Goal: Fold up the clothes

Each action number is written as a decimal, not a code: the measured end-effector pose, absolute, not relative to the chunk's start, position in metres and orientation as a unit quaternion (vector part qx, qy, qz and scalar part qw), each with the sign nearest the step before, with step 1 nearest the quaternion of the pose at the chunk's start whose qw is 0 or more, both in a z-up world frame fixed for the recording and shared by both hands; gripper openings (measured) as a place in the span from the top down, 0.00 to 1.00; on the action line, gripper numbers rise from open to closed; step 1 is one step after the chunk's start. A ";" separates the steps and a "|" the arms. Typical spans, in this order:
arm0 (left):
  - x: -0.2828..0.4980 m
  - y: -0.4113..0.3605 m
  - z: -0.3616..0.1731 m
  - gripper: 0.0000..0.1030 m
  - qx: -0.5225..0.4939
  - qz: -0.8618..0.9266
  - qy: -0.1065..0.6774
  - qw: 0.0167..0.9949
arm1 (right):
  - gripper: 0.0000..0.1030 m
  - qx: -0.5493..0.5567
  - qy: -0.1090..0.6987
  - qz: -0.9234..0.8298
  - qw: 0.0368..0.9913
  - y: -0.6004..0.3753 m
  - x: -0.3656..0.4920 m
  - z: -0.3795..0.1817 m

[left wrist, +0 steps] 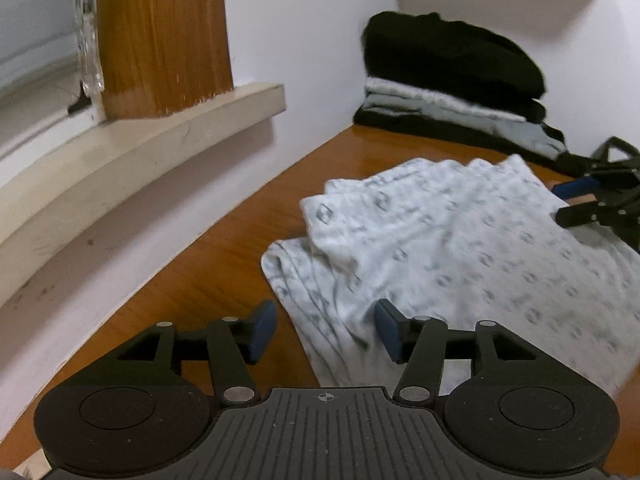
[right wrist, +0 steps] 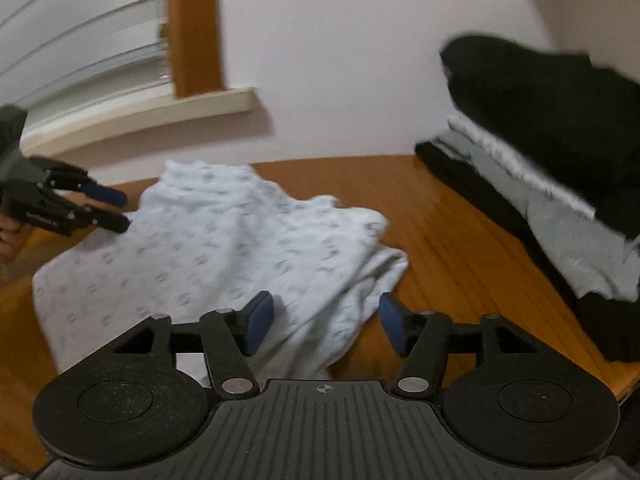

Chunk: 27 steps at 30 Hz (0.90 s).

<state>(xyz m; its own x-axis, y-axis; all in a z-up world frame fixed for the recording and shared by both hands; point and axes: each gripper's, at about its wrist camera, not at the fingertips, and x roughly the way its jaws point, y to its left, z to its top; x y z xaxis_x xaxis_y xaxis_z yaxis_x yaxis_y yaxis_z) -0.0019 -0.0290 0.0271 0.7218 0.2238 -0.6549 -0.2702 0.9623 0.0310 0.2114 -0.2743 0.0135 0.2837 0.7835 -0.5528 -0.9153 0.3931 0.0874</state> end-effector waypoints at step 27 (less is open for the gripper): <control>0.040 0.011 0.029 0.89 -0.125 0.096 0.301 0.941 | 0.85 -0.005 0.291 0.615 0.733 -0.258 0.255 0.001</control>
<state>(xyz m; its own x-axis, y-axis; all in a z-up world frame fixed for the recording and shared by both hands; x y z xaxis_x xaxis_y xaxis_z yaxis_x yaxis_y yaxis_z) 0.0398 0.0108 0.0286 0.8010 0.1046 -0.5895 -0.2549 0.9505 -0.1778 0.2549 -0.2583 0.0010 0.0755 0.8985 -0.4324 -0.9041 0.2446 0.3503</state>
